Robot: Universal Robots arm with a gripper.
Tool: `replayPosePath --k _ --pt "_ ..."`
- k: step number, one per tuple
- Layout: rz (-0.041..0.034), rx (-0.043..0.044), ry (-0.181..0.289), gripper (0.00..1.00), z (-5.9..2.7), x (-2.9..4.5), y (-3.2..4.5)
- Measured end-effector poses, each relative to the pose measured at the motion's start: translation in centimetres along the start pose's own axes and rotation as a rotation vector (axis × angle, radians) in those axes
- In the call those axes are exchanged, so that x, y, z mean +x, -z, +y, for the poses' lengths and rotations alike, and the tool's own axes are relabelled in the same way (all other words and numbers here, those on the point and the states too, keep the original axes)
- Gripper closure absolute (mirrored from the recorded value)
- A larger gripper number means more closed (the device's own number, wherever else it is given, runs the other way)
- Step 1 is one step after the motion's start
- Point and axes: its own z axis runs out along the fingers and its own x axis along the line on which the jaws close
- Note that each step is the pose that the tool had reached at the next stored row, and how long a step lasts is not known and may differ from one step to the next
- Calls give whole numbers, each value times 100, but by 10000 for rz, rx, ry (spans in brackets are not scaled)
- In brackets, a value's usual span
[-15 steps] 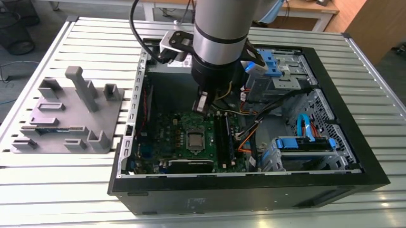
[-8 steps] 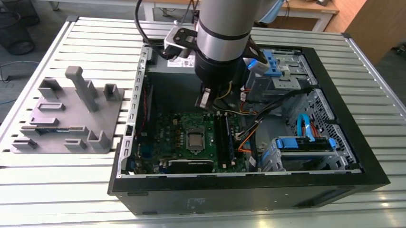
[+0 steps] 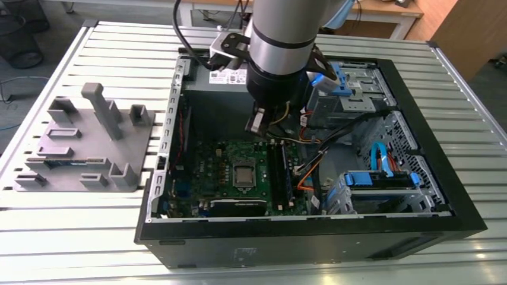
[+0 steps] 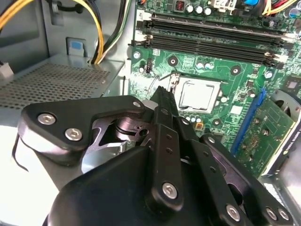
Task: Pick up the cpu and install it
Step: 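Install the first cpu locking lever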
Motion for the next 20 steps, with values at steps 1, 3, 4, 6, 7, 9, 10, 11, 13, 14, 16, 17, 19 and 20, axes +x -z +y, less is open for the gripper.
replayPosePath --k 1,3,4,6,7,9,10,11,13,14,16,17,19,20 --pt "-3 7 -85 89 -2 -4 -2" --pt "-7 15 -190 89 2 -19 -7" --pt "-9 19 -227 89 5 -31 -10" --pt "-12 24 -293 89 12 -53 -18" --pt "-13 27 -324 89 16 -64 -24" --pt "-8 35 -379 89 25 -87 -37" --pt "-1 42 -405 89 29 -98 -44" --pt "13 50 -431 89 33 -107 -50" --pt "39 65 -463 89 37 -119 -56" --pt "39 66 -462 89 37 -120 -56" --pt "40 66 -463 89 37 -120 -56" --pt "40 66 -464 89 38 -120 -56" --pt "128 108 -469 89 39 -120 -58" --pt "244 162 -469 89 38 -120 -60"
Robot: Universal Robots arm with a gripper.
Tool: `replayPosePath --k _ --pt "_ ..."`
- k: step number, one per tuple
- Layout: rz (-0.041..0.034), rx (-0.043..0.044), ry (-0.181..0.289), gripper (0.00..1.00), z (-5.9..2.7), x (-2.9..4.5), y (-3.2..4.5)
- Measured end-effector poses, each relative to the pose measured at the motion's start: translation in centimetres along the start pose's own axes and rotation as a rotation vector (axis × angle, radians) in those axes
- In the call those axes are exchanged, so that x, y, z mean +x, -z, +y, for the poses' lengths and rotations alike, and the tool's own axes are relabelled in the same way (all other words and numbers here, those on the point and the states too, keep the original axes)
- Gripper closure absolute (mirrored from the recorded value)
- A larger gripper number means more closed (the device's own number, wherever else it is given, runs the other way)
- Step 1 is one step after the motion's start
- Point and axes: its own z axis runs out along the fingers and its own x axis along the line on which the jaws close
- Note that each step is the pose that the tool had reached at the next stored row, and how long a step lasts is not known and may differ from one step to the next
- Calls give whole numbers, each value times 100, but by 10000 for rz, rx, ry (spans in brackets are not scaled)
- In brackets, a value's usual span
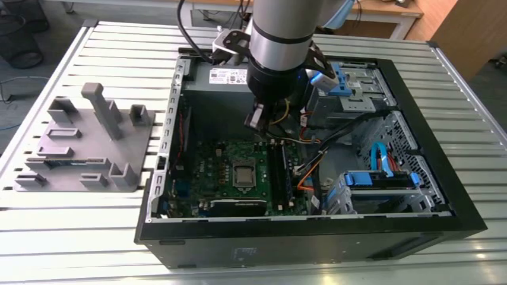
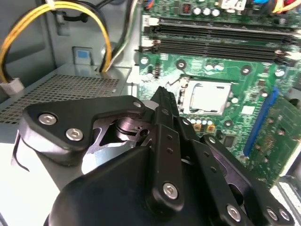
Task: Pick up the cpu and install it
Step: 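Install the first cpu locking lever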
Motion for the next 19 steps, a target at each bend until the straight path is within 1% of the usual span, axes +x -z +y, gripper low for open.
replayPosePath --k 1,2,6,19 --pt "75 38 1 89 -1 0 -4" --pt "94 48 2 89 -1 -1 -9" --pt "100 51 0 89 4 -10 -33" --pt "101 52 -6 89 34 -72 -109"
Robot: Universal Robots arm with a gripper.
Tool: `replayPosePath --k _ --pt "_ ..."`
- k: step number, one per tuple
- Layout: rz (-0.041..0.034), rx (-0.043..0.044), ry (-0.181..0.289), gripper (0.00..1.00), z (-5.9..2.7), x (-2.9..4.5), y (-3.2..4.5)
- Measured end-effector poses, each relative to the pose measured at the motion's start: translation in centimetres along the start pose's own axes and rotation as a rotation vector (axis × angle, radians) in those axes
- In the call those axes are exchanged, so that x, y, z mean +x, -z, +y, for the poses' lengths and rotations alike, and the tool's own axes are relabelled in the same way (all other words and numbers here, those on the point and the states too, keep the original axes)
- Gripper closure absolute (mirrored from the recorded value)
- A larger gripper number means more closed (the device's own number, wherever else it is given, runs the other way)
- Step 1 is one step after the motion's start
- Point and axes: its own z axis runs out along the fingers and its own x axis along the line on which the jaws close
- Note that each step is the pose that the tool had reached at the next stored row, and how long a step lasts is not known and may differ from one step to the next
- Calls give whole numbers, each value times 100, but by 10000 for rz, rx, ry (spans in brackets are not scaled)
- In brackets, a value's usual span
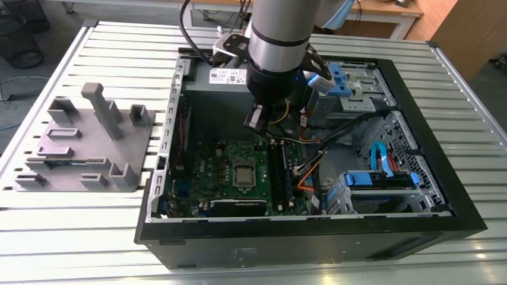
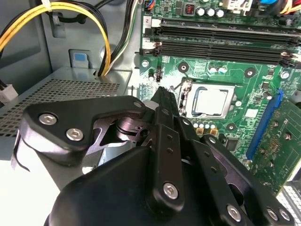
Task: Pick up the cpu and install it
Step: 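Install the first cpu locking lever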
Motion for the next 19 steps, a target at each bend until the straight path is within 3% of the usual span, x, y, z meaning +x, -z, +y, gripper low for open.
replayPosePath --k 10,13,16,19 --pt "-1 0 -4 89 16 -34 -59" --pt "32 16 -4 89 16 -34 -86" --pt "119 61 -6 89 16 -33 -113" --pt "321 161 -7 89 15 -33 -125"
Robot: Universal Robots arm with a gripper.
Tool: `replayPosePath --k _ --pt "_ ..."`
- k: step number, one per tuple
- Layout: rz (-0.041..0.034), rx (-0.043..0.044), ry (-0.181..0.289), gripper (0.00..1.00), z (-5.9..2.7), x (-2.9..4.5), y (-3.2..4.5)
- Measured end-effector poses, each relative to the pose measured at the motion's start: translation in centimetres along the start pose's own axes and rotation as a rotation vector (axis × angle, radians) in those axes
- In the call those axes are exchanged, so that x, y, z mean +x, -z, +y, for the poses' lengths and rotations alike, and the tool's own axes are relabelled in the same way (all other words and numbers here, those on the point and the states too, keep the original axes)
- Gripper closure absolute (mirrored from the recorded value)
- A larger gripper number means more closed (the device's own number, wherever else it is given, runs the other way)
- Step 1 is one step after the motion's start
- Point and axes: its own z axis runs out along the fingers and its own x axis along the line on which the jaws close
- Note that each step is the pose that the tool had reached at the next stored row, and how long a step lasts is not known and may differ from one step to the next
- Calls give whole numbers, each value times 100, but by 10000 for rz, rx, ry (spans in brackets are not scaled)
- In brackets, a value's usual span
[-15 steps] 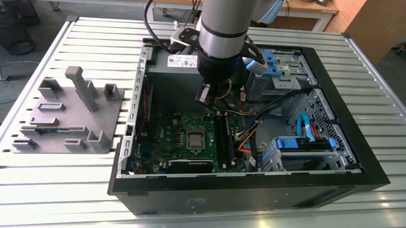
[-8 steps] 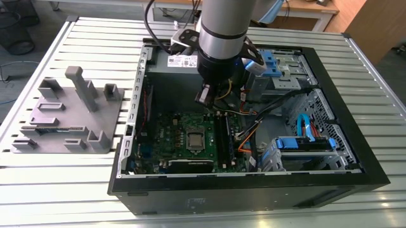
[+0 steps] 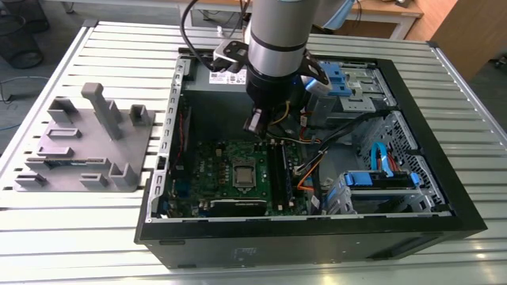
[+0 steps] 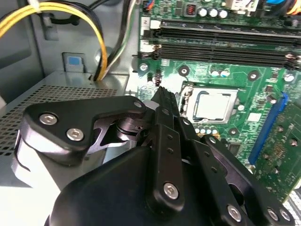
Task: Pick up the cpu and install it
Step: 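Install the first cpu locking lever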
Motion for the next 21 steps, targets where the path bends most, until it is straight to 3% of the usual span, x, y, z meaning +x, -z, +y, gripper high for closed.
replayPosePath --k 5,8,12,21 --pt "428 216 -4 89 -1 1 -8" --pt "606 303 -4 89 -4 7 -9" --pt "667 333 -8 89 -8 17 -12" --pt "670 334 -6 89 -56 128 -13"
